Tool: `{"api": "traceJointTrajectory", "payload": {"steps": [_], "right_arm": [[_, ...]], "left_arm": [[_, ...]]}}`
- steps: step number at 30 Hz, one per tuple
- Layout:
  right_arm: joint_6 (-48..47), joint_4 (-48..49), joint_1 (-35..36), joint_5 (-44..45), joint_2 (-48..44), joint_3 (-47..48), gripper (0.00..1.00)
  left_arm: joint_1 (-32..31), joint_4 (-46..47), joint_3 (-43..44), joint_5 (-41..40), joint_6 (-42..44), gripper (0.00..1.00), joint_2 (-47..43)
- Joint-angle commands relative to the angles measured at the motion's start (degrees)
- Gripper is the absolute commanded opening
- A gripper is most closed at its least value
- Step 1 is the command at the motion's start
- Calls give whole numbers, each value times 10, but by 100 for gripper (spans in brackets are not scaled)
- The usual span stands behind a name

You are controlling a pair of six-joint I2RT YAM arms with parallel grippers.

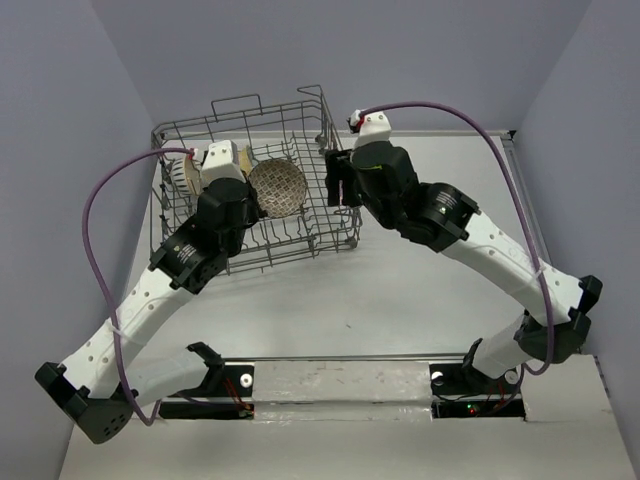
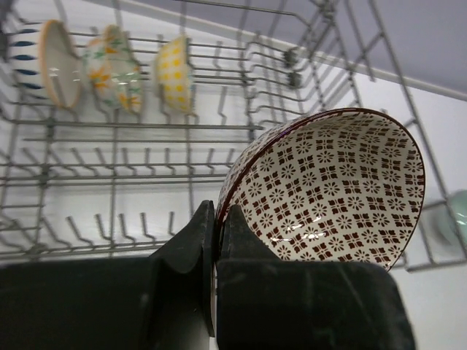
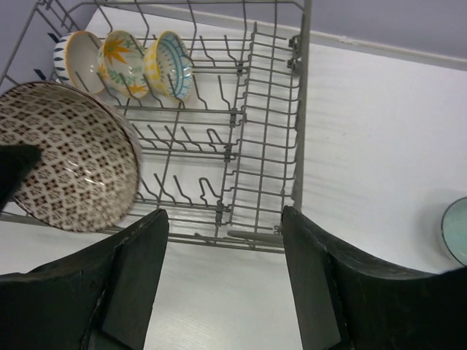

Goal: Load the bowls into the dish rack

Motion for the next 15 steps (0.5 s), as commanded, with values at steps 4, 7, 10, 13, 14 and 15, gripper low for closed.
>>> {"api": "traceJointTrajectory", "payload": {"steps": [4,7,10,13,14,15], "right_arm": [[49,36,4,47,-127,-124,70],[56,35,4,40,-147,-156,70],[58,30,4,44,-161,-185,70],[62,30,4,41,-169,-207,70],[63,29,4,40,-173,-218,70],[63,29,4,38,-174,-221,70]], "left_arm": [[21,-125,118,-329,-60,0,77],[58,-183,144,-396,-62,0,103],[96,-203,147,-457,-35,0,132],[119,-235,142,-520,-23,0,163],[122,-244,139,-533,-27,0,167],[123,-253,136,-543,-29,0,171]]}}
